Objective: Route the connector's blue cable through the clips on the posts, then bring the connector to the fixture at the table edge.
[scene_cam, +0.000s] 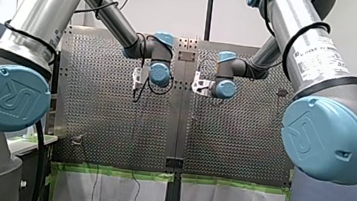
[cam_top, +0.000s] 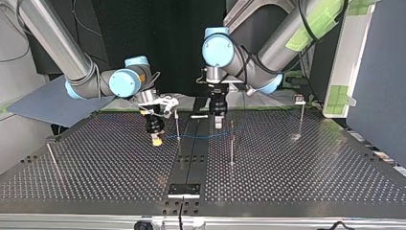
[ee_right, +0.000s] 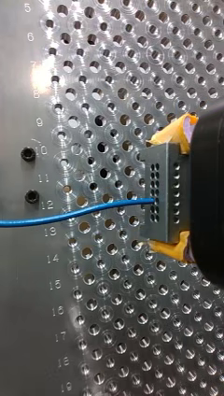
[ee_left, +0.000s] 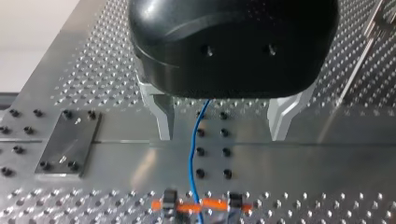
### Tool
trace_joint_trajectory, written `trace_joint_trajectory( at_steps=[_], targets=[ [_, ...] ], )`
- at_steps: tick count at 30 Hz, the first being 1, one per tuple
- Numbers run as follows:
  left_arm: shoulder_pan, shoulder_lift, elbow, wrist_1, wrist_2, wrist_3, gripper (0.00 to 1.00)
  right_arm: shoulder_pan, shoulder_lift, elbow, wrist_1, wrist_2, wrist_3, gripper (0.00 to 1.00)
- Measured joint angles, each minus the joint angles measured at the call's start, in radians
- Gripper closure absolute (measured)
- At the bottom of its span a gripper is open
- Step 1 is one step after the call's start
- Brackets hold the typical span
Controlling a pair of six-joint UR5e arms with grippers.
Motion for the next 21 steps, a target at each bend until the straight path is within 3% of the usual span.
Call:
trace_joint_trajectory(
  at_steps=[6, 16, 21],
  targets=[
    [-0.003, 0.000, 0.000, 0.010, -0.024, 0.002, 0.00, 0.000, 0.000, 0.000, -0.001, 0.000, -0.002, 1.00],
    [-0.015, -0.001, 0.003, 0.019, 0.014, -0.008, 0.00, 0.004, 0.000, 0.000, -0.001, 0.000, -0.003, 1.00],
    [-0.013, -0.013, 0.016, 0.013, 0.004, -0.012, 0.00, 0.006, 0.000, 0.000, 0.002, 0.000, -0.003, 1.00]
  ],
)
